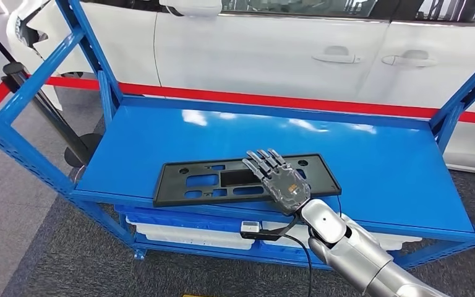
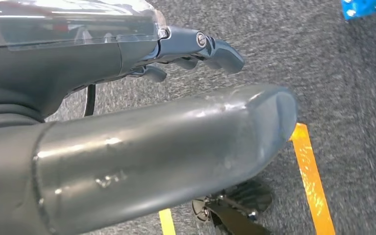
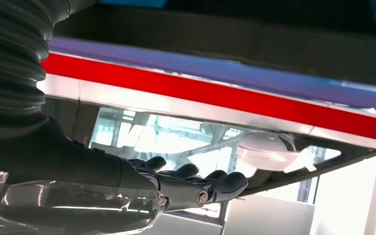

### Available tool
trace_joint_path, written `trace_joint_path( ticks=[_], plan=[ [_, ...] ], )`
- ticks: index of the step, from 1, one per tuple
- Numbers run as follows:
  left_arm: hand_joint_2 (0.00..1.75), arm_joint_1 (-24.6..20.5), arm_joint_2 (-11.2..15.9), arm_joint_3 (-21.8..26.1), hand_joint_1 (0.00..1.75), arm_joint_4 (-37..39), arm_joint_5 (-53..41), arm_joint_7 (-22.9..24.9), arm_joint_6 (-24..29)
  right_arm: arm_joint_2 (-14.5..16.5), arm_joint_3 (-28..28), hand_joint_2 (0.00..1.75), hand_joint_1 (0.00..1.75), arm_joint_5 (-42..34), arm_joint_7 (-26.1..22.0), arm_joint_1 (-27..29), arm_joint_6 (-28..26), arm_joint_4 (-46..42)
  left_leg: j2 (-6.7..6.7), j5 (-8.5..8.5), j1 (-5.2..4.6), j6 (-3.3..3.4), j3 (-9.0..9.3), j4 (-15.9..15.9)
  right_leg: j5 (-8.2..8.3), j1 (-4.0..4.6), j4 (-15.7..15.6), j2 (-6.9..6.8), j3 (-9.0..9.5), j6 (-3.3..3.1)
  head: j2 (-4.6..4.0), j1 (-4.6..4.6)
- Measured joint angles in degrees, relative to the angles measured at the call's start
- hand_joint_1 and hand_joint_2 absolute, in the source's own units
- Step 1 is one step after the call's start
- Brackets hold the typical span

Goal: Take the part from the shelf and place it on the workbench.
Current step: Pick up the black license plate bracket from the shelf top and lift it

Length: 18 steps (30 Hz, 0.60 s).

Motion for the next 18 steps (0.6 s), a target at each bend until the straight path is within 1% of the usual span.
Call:
trace_joint_path(
  ticks=[1,2,4,5,6,7,9,10,11,12,13,14,15,16,17,18],
  plan=[
    [0.00,0.0,0.0,0.0,0.00,0.0,-0.1,0.1,-0.1,0.1,0.1,1.75,0.00,0.1,0.1,-0.1,0.0,0.5,0.05,-0.03,-0.10,-0.23,-0.17,0.1,-0.26,0.21,-0.9,-0.33,0.34,-0.16,0.00,-0.01],
    [0.00,0.0,0.0,0.0,0.00,0.0,-0.3,0.1,-0.1,0.1,0.2,1.75,0.00,0.2,0.2,-0.1,-0.1,1.0,0.12,-0.03,-0.17,-0.47,-0.29,0.1,-0.43,0.35,-1.3,-0.27,0.42,-0.24,0.00,-0.01],
    [0.00,0.0,0.0,0.0,0.00,0.0,-0.5,0.2,-0.2,0.1,0.5,1.75,0.00,0.4,0.4,-0.1,-0.7,2.4,0.29,-0.12,-0.12,-1.03,-0.26,0.0,-0.45,0.22,-1.6,-0.05,0.50,-0.53,0.00,-0.01],
    [0.00,-0.1,0.0,0.0,0.00,0.0,-0.7,0.2,-0.3,0.1,0.6,1.75,0.00,0.3,0.5,-0.2,-1.1,3.3,0.45,-0.57,-0.08,-1.40,-0.29,0.5,-0.37,0.10,-1.9,-0.04,0.68,-0.77,0.00,0.00],
    [0.00,-0.2,-0.1,0.0,0.00,0.0,-0.9,0.2,-0.3,0.1,0.6,1.75,0.00,0.2,0.7,-0.4,-1.7,4.2,0.67,-1.56,-0.05,-1.76,-0.71,1.8,-0.30,-0.03,-2.1,-0.12,0.91,-1.09,0.00,-0.01],
    [0.00,-0.3,-0.1,0.0,0.00,0.0,-1.0,0.2,-0.3,0.1,0.6,1.75,0.00,-0.1,0.8,-0.5,-2.3,5.4,0.90,-3.12,-0.02,-2.08,-1.72,4.3,-0.27,-0.12,-2.3,-0.29,1.11,-1.37,0.00,-0.01],
    [0.00,-0.5,-0.1,0.0,0.00,0.0,-1.4,0.4,-0.4,0.1,0.7,1.75,0.00,-1.2,1.1,-1.0,-3.9,8.3,1.32,-6.84,-0.03,-2.56,-5.14,11.5,-0.36,-0.02,-2.4,-0.51,1.25,-1.72,0.00,-0.01],
    [0.00,-0.6,-0.1,0.0,0.00,0.0,-1.6,0.5,-0.4,0.2,0.8,1.75,0.00,-1.8,1.2,-1.3,-4.7,10.0,1.40,-7.89,-0.02,-2.73,-6.61,14.5,-0.38,0.01,-2.3,-0.57,1.29,-1.76,0.00,-0.01],
    [0.00,-0.6,-0.1,0.0,0.00,0.0,-1.9,0.5,-0.4,0.3,1.0,1.75,0.00,-2.3,1.2,-1.7,-5.4,11.6,1.44,-7.86,-0.01,-2.82,-7.20,15.6,-0.40,0.01,-2.3,-0.55,1.34,-1.78,0.00,-0.01],
    [0.00,-0.6,-0.1,0.0,0.00,0.0,-2.0,0.6,-0.4,0.5,1.0,1.75,0.00,-2.6,1.3,-2.2,-5.8,13.2,1.45,-6.79,0.00,-2.86,-6.75,14.7,-0.41,-0.02,-2.3,-0.51,1.43,-1.76,0.00,-0.02],
    [0.00,-0.6,-0.1,0.0,0.00,0.0,-2.1,0.6,-0.4,0.7,1.1,1.75,0.00,-2.9,1.4,-2.7,-6.1,14.5,1.44,-4.94,0.02,-2.83,-5.19,11.6,-0.45,-0.06,-2.3,-0.49,1.56,-1.69,0.00,-0.02],
    [0.00,-0.7,-0.1,0.0,0.00,0.0,-2.1,0.6,-0.4,0.9,1.2,1.75,0.00,-3.0,1.4,-3.2,-6.2,15.6,1.26,-3.09,0.07,-2.74,-3.06,7.5,-0.51,-0.08,-2.2,-0.47,1.69,-1.55,0.00,-0.02],
    [0.00,-0.8,-0.1,0.0,0.00,0.0,-2.1,0.7,-0.4,1.1,1.2,1.75,0.00,-3.1,1.5,-3.5,-6.3,16.5,1.05,-1.71,0.01,-2.45,-1.28,3.9,-0.65,0.00,-2.0,-0.32,1.84,-1.27,0.00,-0.01],
    [0.00,-0.8,-0.1,0.0,0.00,0.0,-2.1,0.7,-0.4,1.1,1.2,1.75,0.00,-3.1,1.5,-3.8,-6.3,17.1,0.89,-0.82,-0.04,-2.06,-0.01,1.3,-0.77,0.10,-1.9,-0.20,2.00,-0.97,0.00,-0.01],
    [0.00,-0.9,-0.1,0.0,0.00,0.0,-2.1,0.7,-0.4,1.1,1.3,1.75,0.00,-3.2,1.5,-4.1,-6.4,17.7,0.74,-0.55,-0.14,-1.56,0.51,0.2,-0.85,0.22,-1.9,-0.09,2.17,-0.61,0.00,0.00],
    [0.00,-0.9,-0.1,0.0,0.00,0.0,-2.1,0.7,-0.4,1.1,1.3,1.75,0.00,-3.2,1.6,-4.2,-6.4,18.2,0.77,-0.45,-0.27,-1.01,0.49,0.0,-0.84,0.32,-2.0,0.02,2.34,-0.21,0.00,0.00]
  ],
)
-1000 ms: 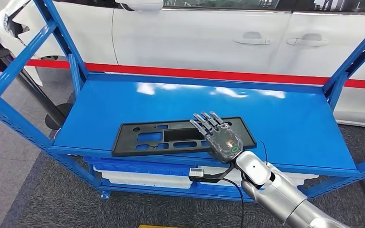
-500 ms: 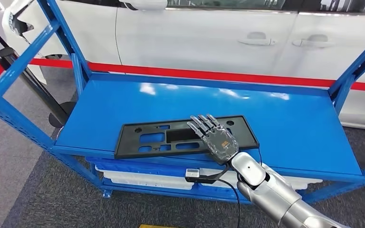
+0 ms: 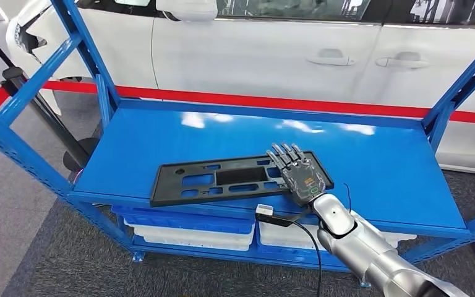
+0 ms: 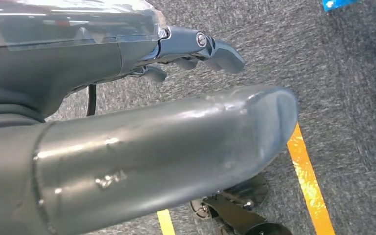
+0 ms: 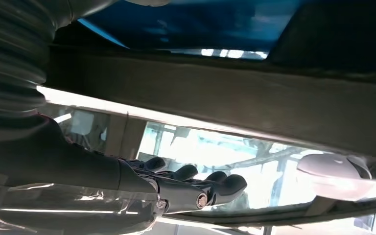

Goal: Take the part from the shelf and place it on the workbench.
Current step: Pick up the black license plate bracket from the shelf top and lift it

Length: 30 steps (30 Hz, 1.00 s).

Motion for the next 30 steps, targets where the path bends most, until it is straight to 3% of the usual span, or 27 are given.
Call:
trace_joint_path(
  ticks=[2,4,5,7,8,9,10,12,14,16,18,20,22,23,24,25,27,28,30],
  plan=[
    [0.00,0.0,0.0,0.0,0.00,0.0,0.0,0.0,0.0,0.0,0.0,1.75,0.00,-0.1,0.2,-0.2,0.0,0.9,0.03,0.45,0.12,0.98,0.14,-0.4,-0.11,-0.02,0.0,0.06,0.05,0.60,0.00,0.01],
    [0.00,-0.1,-0.1,0.0,0.00,0.0,-0.1,0.1,0.0,0.2,0.0,1.75,0.01,-0.5,0.4,-0.4,-0.1,2.0,-0.01,1.11,0.37,1.84,0.26,-0.9,-2.34,-0.18,3.0,0.66,-1.21,0.90,0.00,0.01],
    [0.00,-0.2,-0.1,0.1,0.00,0.0,-0.3,0.1,0.0,0.2,0.0,1.75,0.22,-0.8,0.4,-0.4,-0.2,2.7,-0.04,1.35,0.39,2.11,0.26,-1.0,-4.27,-0.32,6.3,1.07,-2.53,0.98,0.00,0.01],
    [0.00,-0.2,-0.1,0.2,0.00,0.0,-0.5,0.3,-0.1,0.4,-0.1,1.75,0.95,-1.3,0.4,-0.4,-0.5,4.2,-0.02,1.56,0.24,2.36,0.06,-1.0,-7.46,-0.49,13.4,1.52,-5.42,1.10,0.00,0.01],
    [0.00,-0.2,-0.1,0.3,0.00,0.0,-0.6,0.4,-0.3,0.5,-0.1,1.75,1.33,-1.5,0.4,-0.4,-0.5,4.9,-0.05,1.59,0.14,2.40,0.04,-1.0,-7.73,-0.52,15.2,1.57,-6.04,1.07,0.00,0.01],
    [0.00,-0.2,-0.1,0.3,0.00,0.0,-0.7,0.5,-0.4,0.7,-0.1,1.75,1.52,-1.8,0.3,-0.5,-0.4,5.5,-0.09,1.61,0.02,2.42,0.07,-1.0,-6.94,-0.51,14.8,1.56,-5.68,0.93,0.00,0.01],
    [0.00,-0.2,-0.1,0.3,0.00,0.0,-0.8,0.5,-0.6,0.9,-0.1,1.75,1.57,-2.1,0.2,-0.6,-0.4,6.0,-0.12,1.64,-0.10,2.41,0.15,-1.0,-5.33,-0.41,12.3,1.54,-4.31,0.61,0.00,0.01],
    [0.00,-0.2,-0.3,0.3,0.00,0.0,-1.0,0.5,-0.9,1.4,-0.1,1.75,1.59,-2.8,-0.1,-0.9,-0.3,6.7,-0.09,1.68,-0.40,2.25,0.27,-1.0,-2.14,0.14,4.4,0.71,-0.12,-0.67,0.00,0.01],
    [0.00,-0.2,-0.5,0.3,0.00,0.0,-1.1,0.5,-1.0,2.3,-0.1,1.75,1.59,-3.3,-0.3,-1.2,-0.3,7.3,0.16,1.74,-0.51,1.76,0.10,-1.0,-1.10,0.79,-0.6,-0.40,2.20,-1.63,0.00,0.00],
    [0.00,-0.3,-0.5,0.3,0.00,0.0,-1.1,0.5,-1.0,3.1,-0.1,1.75,1.59,-3.5,-0.5,-1.3,-0.2,7.9,0.52,1.92,-0.44,1.09,-0.08,-1.1,-0.88,0.99,-1.4,-0.53,2.23,-1.73,0.00,0.00],
    [0.00,-0.5,-0.5,0.3,0.00,0.0,-1.2,0.5,-1.0,3.6,0.0,1.75,1.59,-3.6,-0.6,-1.1,-0.1,8.3,0.67,1.22,-0.43,0.36,-0.47,-0.1,-0.06,0.59,-2.2,-0.56,2.31,-1.65,0.00,0.00],
    [0.00,-0.6,-0.4,0.3,0.00,0.0,-1.2,0.5,-1.0,3.7,0.1,1.75,1.59,-3.6,-0.7,-0.9,0.0,8.6,0.70,-2.10,-0.32,-0.47,-2.62,4.7,0.58,0.14,-2.9,-0.84,2.23,-1.70,0.00,-0.01],
    [0.00,-0.5,-0.4,0.3,0.00,0.0,-1.2,0.5,-1.0,3.7,0.2,1.75,1.59,-3.6,-0.8,-0.6,0.0,8.9,0.79,-5.98,-0.03,-1.23,-6.00,12.0,0.69,0.03,-2.8,-0.97,1.90,-1.84,0.00,-0.01],
    [0.00,-0.5,-0.4,0.3,0.00,0.0,-1.2,0.5,-1.0,3.7,0.2,1.75,1.59,-3.6,-0.8,-0.4,0.0,9.0,0.82,-6.60,0.18,-1.57,-7.01,14.2,0.68,-0.06,-2.7,-1.03,1.80,-1.77,0.00,-0.01],
    [0.00,-0.4,-0.3,0.3,0.00,0.0,-1.2,0.5,-1.0,3.7,0.2,1.75,1.58,-3.6,-0.8,-0.3,0.0,9.1,0.85,-6.13,0.38,-1.88,-7.10,14.5,0.63,-0.19,-2.6,-1.05,1.76,-1.65,0.00,-0.01],
    [0.00,-0.3,-0.2,0.3,0.00,0.0,-1.2,0.5,-1.0,3.7,0.2,1.75,1.57,-3.6,-0.8,-0.3,-0.1,9.2,0.87,-4.60,0.60,-2.17,-6.05,12.5,0.50,-0.41,-2.4,-1.02,1.76,-1.43,0.00,-0.01],
    [0.00,-0.3,-0.1,0.3,0.00,0.0,-1.2,0.5,-1.0,3.7,0.2,1.75,1.54,-3.7,-0.7,-0.4,-0.1,9.2,0.63,-1.00,0.97,-2.65,-2.37,5.1,0.00,-0.75,-1.6,-0.87,1.74,-0.67,0.00,-0.02],
    [0.00,-0.3,-0.1,0.3,0.00,0.0,-1.2,0.5,-1.0,3.7,0.2,1.75,1.55,-3.8,-0.7,-0.4,-0.2,9.2,0.41,0.13,1.05,-2.41,-0.97,2.1,-0.32,-0.77,-1.2,-0.64,1.68,-0.19,0.00,-0.01],
    [0.00,-0.2,-0.2,0.3,0.00,0.0,-1.2,0.6,-1.0,3.7,0.1,1.75,1.58,-3.9,-0.7,-0.6,-0.2,9.3,0.13,0.45,0.87,-1.26,-0.18,0.1,-0.65,-0.59,-0.7,-0.31,1.65,0.61,0.00,0.00]
  ],
)
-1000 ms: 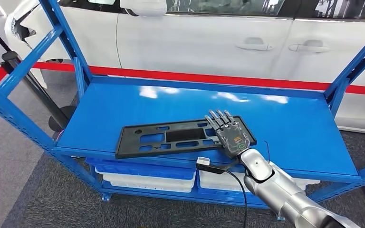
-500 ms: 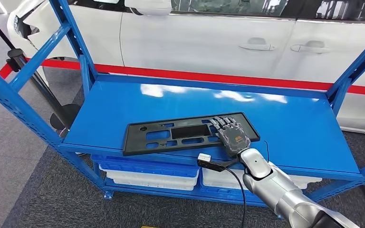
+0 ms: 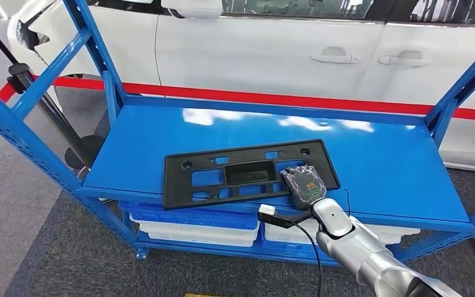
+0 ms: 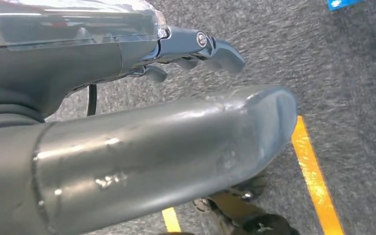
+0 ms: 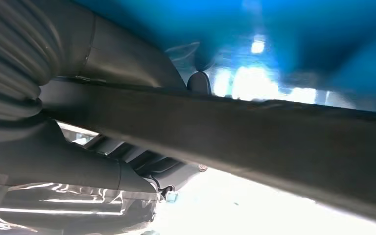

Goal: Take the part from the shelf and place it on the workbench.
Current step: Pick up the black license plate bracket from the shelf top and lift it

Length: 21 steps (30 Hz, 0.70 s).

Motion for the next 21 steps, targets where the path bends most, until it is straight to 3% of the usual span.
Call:
trace_joint_path(
  ticks=[2,4,7,8,9,10,12,13,15,18,19,21],
  plan=[
    [0.00,0.0,0.0,0.0,0.00,0.0,-0.1,0.0,0.0,0.0,0.0,1.75,1.58,-0.1,0.0,0.0,-0.2,0.2,0.17,0.20,-0.08,1.38,0.04,-0.1,-0.05,-0.06,-0.1,0.10,0.08,0.58,0.00,-0.01],
    [0.00,-0.2,0.0,0.0,0.00,0.0,-0.3,0.0,0.0,0.0,0.0,1.75,1.56,-0.2,0.0,0.0,-0.6,0.6,0.15,0.62,0.07,2.28,0.14,-0.4,-1.68,-0.25,2.1,0.57,-0.90,0.88,0.00,0.00],
    [0.00,-0.6,0.0,0.0,0.00,0.0,-0.6,0.0,-0.1,0.3,0.0,1.75,1.59,-0.3,-0.1,0.1,-1.1,1.4,0.07,0.92,-0.02,2.85,-0.10,-0.5,-6.70,-0.37,12.5,1.68,-5.76,0.83,0.00,0.00],
    [0.00,-0.6,0.1,0.0,0.00,0.0,-0.6,0.0,-0.2,0.5,-0.1,1.75,1.62,-0.3,-0.2,0.2,-1.3,1.7,0.06,0.93,-0.13,2.90,-0.15,-0.5,-7.36,-0.36,15.3,1.83,-7.17,0.78,0.00,0.00],
    [0.00,-0.6,0.1,0.0,0.00,0.0,-0.7,0.1,-0.3,0.6,-0.1,1.75,1.65,-0.4,-0.2,0.2,-1.5,1.9,0.04,0.92,-0.23,2.92,-0.12,-0.5,-6.97,-0.34,16.3,1.89,-7.81,0.65,0.00,0.01],
    [0.00,-0.6,0.1,0.0,0.00,0.0,-0.8,0.1,-0.4,0.7,-0.2,1.75,1.69,-0.4,-0.2,0.2,-1.7,2.1,0.00,0.90,-0.33,2.92,-0.03,-0.5,-5.49,-0.27,15.1,1.89,-7.40,0.38,0.00,0.01],
    [0.00,-0.7,0.0,0.0,0.00,0.0,-1.0,0.1,-0.6,0.9,-0.4,1.75,1.73,-0.5,-0.4,0.1,-1.9,2.4,-0.05,0.87,-0.47,2.88,0.22,-0.5,-1.26,0.21,8.0,1.44,-4.32,-0.72,0.00,0.01],
    [0.00,-0.7,-0.1,0.0,0.00,0.0,-1.1,0.2,-0.7,1.1,-0.5,1.75,1.74,-0.5,-0.5,0.0,-2.0,2.5,0.00,0.80,-0.61,2.76,0.22,-0.5,0.05,0.57,4.3,0.95,-2.69,-1.35,0.00,0.01],
    [0.00,-0.8,-0.2,0.0,0.00,0.0,-1.2,0.2,-0.8,2.0,-0.8,1.75,1.75,-0.8,-0.9,-0.2,-2.3,2.8,0.18,0.79,-0.65,2.24,0.01,-0.5,0.65,1.16,0.6,0.16,-1.20,-2.00,0.00,0.00],
    [0.00,-0.8,-0.2,0.0,0.00,0.0,-1.3,0.3,-0.8,3.2,-1.6,1.75,1.75,-2.7,-3.2,0.0,-2.6,3.2,0.51,0.59,-0.59,1.14,-0.10,-0.3,1.02,0.99,-0.7,0.26,-0.89,-2.02,0.00,0.00],
    [0.00,-0.8,-0.1,0.0,0.00,0.0,-1.2,0.3,-0.7,3.4,-2.0,1.75,1.75,-4.0,-4.4,0.2,-2.6,3.1,0.56,-0.29,-0.61,0.76,-0.52,0.8,1.31,0.80,-1.1,0.17,-0.70,-2.12,0.00,-0.01],
    [0.00,-0.8,-0.1,0.0,0.00,0.0,-1.1,0.2,-0.7,3.5,-2.4,1.75,1.75,-7.0,-7.2,1.0,-2.4,2.5,0.58,-3.82,-0.53,0.07,-2.84,6.1,1.61,0.70,-1.7,-0.18,-0.48,-2.31,0.00,-0.01]
  ],
)
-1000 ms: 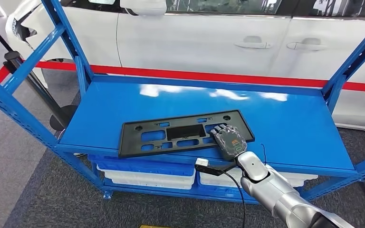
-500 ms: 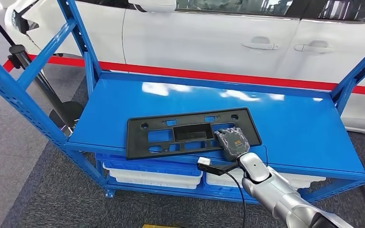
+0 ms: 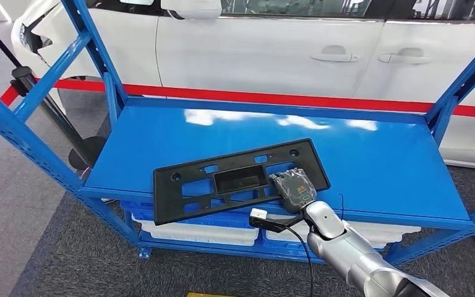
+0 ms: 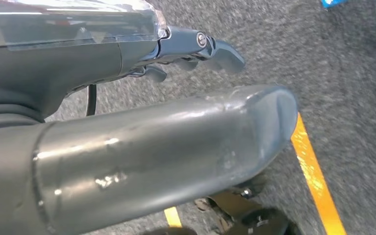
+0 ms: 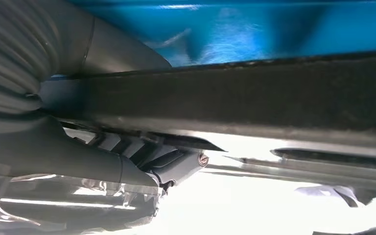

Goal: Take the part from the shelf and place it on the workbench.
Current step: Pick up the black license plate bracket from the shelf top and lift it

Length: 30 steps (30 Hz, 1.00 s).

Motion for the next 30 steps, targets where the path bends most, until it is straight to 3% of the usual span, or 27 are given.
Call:
trace_joint_path(
  ticks=[2,3,4,7,9,11,13,14,17,19,20,21,23,25,28,30],
  plan=[
    [0.00,0.3,0.0,0.0,0.00,0.0,0.1,-0.1,0.0,-0.1,-0.4,1.75,1.75,-2.5,-1.9,0.6,0.1,-0.8,0.03,-3.27,0.12,-0.58,-2.99,6.7,-0.04,0.08,0.1,-0.10,-0.07,-0.15,0.00,-0.01],
    [0.00,0.4,0.1,0.0,0.00,0.0,0.2,-0.1,0.0,-0.1,-0.6,1.75,1.75,-3.5,-2.6,0.8,0.1,-1.1,0.05,-3.59,0.19,-0.85,-3.63,8.3,-0.09,0.08,0.2,-0.10,-0.09,-0.12,0.00,-0.01],
    [0.00,0.5,0.2,0.1,0.00,0.0,0.3,-0.1,0.0,-0.2,-0.7,1.75,1.75,-4.6,-3.5,1.1,0.2,-1.2,0.06,-2.98,0.28,-1.08,-3.44,8.1,-0.16,0.05,0.4,-0.10,-0.11,-0.04,0.00,-0.01],
    [0.00,0.7,0.4,0.6,0.00,0.0,0.9,-0.6,0.2,-1.6,-1.6,1.75,1.75,-13.2,-10.4,2.7,1.2,-4.7,-0.29,1.65,0.70,-1.39,1.43,-1.1,-0.84,-0.07,1.6,-0.13,-0.18,0.68,0.00,-0.01],
    [0.00,1.0,0.4,1.4,0.00,0.0,1.7,-1.2,0.6,-5.0,-2.4,1.75,1.75,-21.9,-16.1,5.0,3.5,-11.9,-1.04,2.83,0.72,-0.37,3.28,-4.9,-1.49,0.13,2.5,0.01,-0.12,1.37,0.00,0.01],
    [0.00,1.6,0.3,2.3,0.00,0.0,2.4,-1.8,0.8,-8.8,-2.6,1.75,1.75,-28.9,-18.3,8.5,6.5,-21.7,-1.38,2.75,0.46,1.10,3.18,-5.0,-1.73,0.24,2.6,0.06,0.03,1.94,0.00,0.02],
    [0.00,2.2,0.3,3.3,0.00,0.0,2.9,-2.0,0.8,-11.5,-2.7,1.75,1.75,-33.4,-18.4,12.4,8.3,-32.4,-1.33,2.99,0.39,2.07,3.22,-5.1,-2.19,0.00,3.0,0.06,-0.27,2.41,0.00,0.02],
    [0.00,2.4,0.4,3.8,0.00,0.0,3.1,-2.1,0.8,-12.4,-2.8,1.75,1.75,-35.1,-18.5,14.4,8.7,-37.6,-1.29,3.19,0.45,2.47,3.14,-5.2,-3.19,-0.17,4.2,0.42,-0.90,2.58,0.00,0.02],
    [0.00,2.6,0.4,5.3,0.00,0.0,3.7,-2.1,0.7,-12.7,-4.1,1.75,1.75,-39.3,-20.0,19.9,8.8,-49.7,-1.03,3.52,0.44,3.06,2.58,-5.3,-8.45,-0.53,13.8,1.86,-5.35,2.76,0.00,0.01],
    [0.00,3.0,0.4,6.3,0.00,0.0,4.0,-2.1,0.5,-11.4,-5.7,1.75,1.75,-41.7,-21.4,23.2,8.9,-55.3,-0.71,3.45,0.28,3.11,2.47,-5.2,-9.71,-0.57,18.9,2.20,-8.00,2.68,0.00,0.01],
    [0.44,3.2,0.4,6.6,0.00,0.0,4.1,-2.0,0.4,-10.6,-6.5,1.75,1.75,-42.8,-22.0,24.4,8.9,-57.3,-0.46,3.37,0.18,3.12,2.53,-5.2,-8.73,-0.55,18.6,2.25,-8.11,2.51,0.00,0.01],
    [0.87,3.4,0.4,7.0,0.00,0.0,4.2,-2.0,0.2,-9.8,-7.3,1.75,1.75,-43.9,-22.6,25.3,9.0,-59.2,-0.17,3.26,0.08,3.08,2.67,-5.2,-6.81,-0.48,16.2,2.24,-7.24,2.23,0.00,0.01],
    [1.75,3.6,0.4,7.5,0.00,0.0,4.3,-1.9,-0.1,-8.9,-8.4,1.75,1.75,-45.3,-23.5,26.9,9.3,-61.8,0.40,2.99,-0.14,2.88,3.00,-5.3,-2.84,-0.06,8.6,1.77,-4.04,1.37,0.00,0.01],
    [1.75,3.6,0.3,8.0,0.00,0.0,4.3,-1.9,-0.5,-8.6,-9.1,1.75,1.75,-46.2,-24.0,28.2,9.6,-63.9,0.95,2.78,-0.27,2.39,3.12,-5.3,-1.51,0.51,3.8,1.38,-2.11,0.83,0.00,0.01],
    [1.75,3.6,0.3,8.6,0.00,0.0,4.6,-1.6,-1.4,-8.7,-10.1,1.75,1.75,-47.4,-24.1,30.5,9.5,-66.1,1.75,2.60,-0.18,1.37,3.29,-5.5,-1.37,0.62,2.7,2.01,-1.91,0.59,0.00,0.01],
    [1.75,3.6,0.3,9.2,0.00,0.0,4.8,-1.3,-1.7,-9.0,-10.6,1.75,1.75,-48.0,-23.8,32.1,9.2,-67.1,1.76,0.90,-0.17,0.74,2.59,-3.4,-0.97,0.28,2.0,2.31,-1.58,0.17,0.00,0.01]
  ],
)
